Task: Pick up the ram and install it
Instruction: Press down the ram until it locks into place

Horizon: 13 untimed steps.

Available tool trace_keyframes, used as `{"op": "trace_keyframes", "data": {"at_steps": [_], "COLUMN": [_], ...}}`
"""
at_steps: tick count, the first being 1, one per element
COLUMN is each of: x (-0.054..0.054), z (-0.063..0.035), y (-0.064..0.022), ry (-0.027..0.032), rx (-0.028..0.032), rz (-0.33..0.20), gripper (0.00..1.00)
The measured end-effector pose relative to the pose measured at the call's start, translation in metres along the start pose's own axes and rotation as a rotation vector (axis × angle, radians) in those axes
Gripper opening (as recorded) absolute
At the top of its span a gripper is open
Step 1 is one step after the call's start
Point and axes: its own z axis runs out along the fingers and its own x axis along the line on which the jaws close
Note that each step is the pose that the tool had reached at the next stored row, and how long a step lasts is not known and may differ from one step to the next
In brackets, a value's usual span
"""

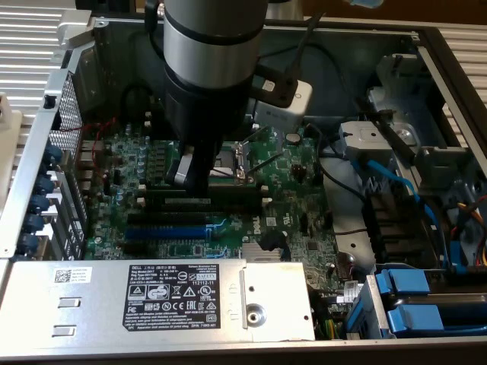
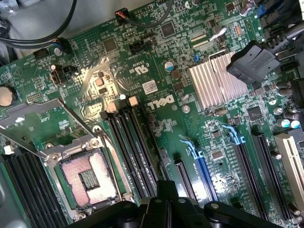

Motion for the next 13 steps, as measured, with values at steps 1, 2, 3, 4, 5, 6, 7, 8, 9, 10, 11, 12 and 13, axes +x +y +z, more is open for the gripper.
{"op": "trace_keyframes", "data": {"at_steps": [1, 2, 3, 4, 5, 6, 7, 8, 9, 10, 11, 12, 13], "x": [-0.0001, -0.0002, -0.0001, 0.0000, 0.0000, -0.0001, -0.0001, -0.0002, -0.0003, -0.0003, -0.0003, -0.0003, -0.0003], "z": [0.0000, 0.0000, -0.0001, -0.0001, -0.0001, -0.0001, -0.0001, -0.0001, -0.0002, -0.0002, -0.0002, -0.0002, -0.0002], "y": [0.0001, 0.0002, 0.0006, 0.0010, 0.0012, 0.0014, 0.0015, 0.0015, 0.0016, 0.0016, 0.0016, 0.0016, 0.0016], "ry": [0.0006, 0.0011, 0.0016, 0.0022, 0.0025, 0.0028, 0.0032, 0.0034, 0.0035, 0.0039, 0.0044, 0.0050, 0.0062], "rx": [0.0003, 0.0004, 0.0007, 0.0008, 0.0010, 0.0011, 0.0013, 0.0015, 0.0019, 0.0022, 0.0027, 0.0032, 0.0038], "rz": [0.000, 0.000, 0.000, 0.000, 0.001, 0.001, 0.001, 0.001, 0.001, 0.001, 0.001, 0.001, 0.001], "gripper": [0.11, 0.11, 0.11, 0.11, 0.11, 0.11, 0.11, 0.11, 0.11, 0.11, 0.11, 0.11, 0.11]}}
